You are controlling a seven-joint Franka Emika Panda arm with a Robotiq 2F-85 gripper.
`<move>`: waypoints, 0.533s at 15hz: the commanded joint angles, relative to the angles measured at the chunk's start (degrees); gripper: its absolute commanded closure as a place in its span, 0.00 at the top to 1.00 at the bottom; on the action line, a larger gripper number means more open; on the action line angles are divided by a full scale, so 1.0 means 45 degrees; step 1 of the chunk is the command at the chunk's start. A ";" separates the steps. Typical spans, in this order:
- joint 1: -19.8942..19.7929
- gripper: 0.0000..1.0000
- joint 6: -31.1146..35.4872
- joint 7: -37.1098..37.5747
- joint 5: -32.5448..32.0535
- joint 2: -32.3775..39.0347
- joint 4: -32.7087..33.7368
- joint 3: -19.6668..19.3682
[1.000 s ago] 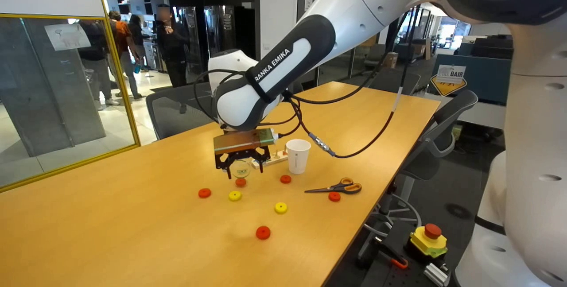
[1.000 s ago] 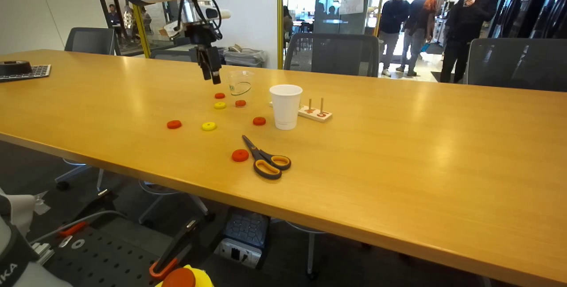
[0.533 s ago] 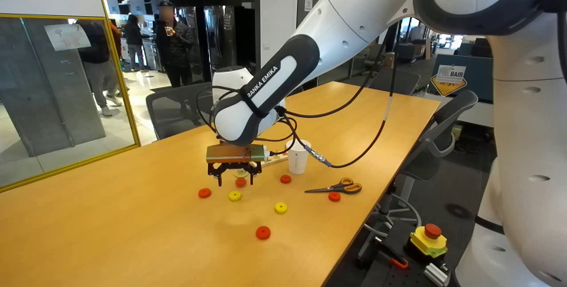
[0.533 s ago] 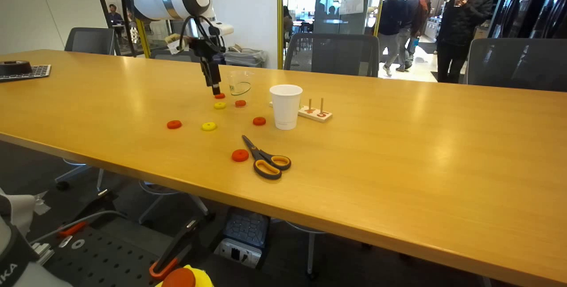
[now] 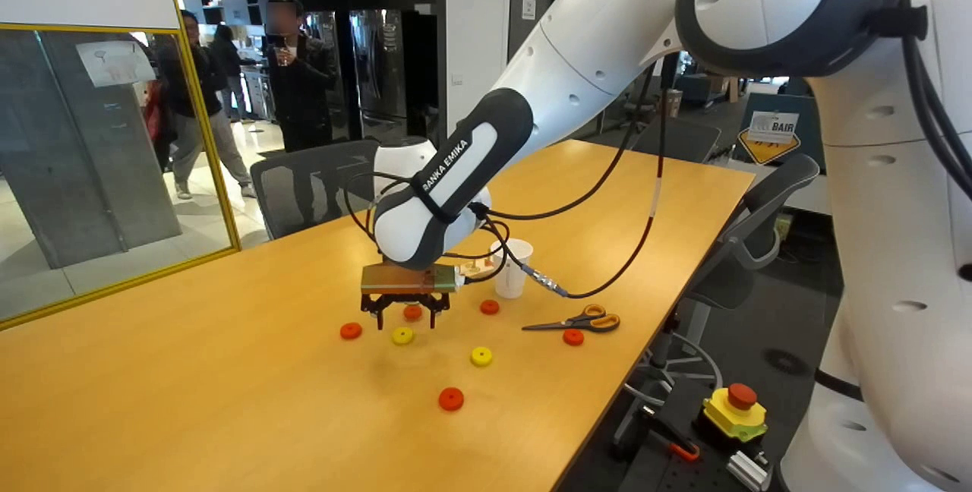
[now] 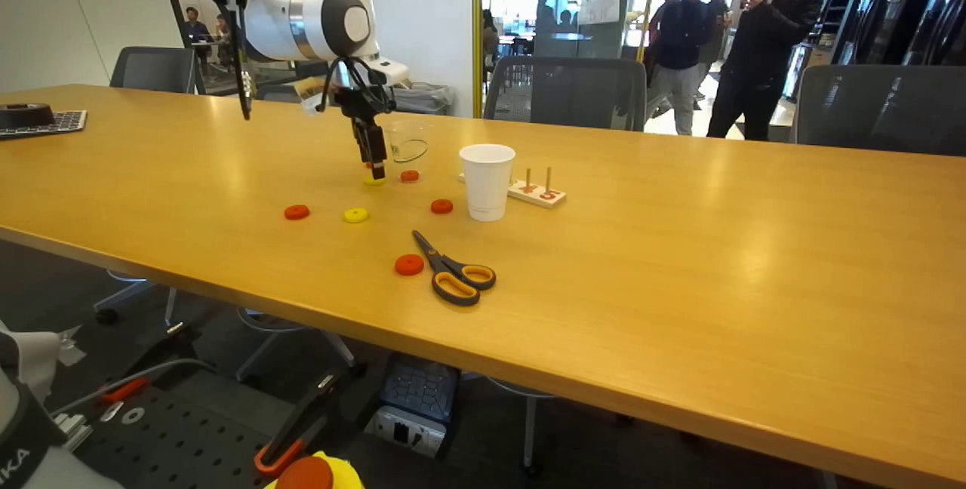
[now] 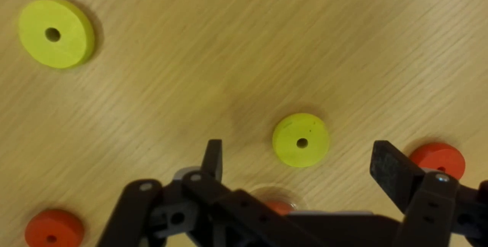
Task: Pick up the coloured tiles and put them in the cups
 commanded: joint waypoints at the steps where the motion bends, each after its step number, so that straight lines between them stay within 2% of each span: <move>1: 0.0082 1.00 0.0222 -0.0408 0.0330 0.0196 0.0193 -0.0093; 8: 0.0358 1.00 0.0084 -0.0532 0.0045 0.0664 0.0482 -0.0192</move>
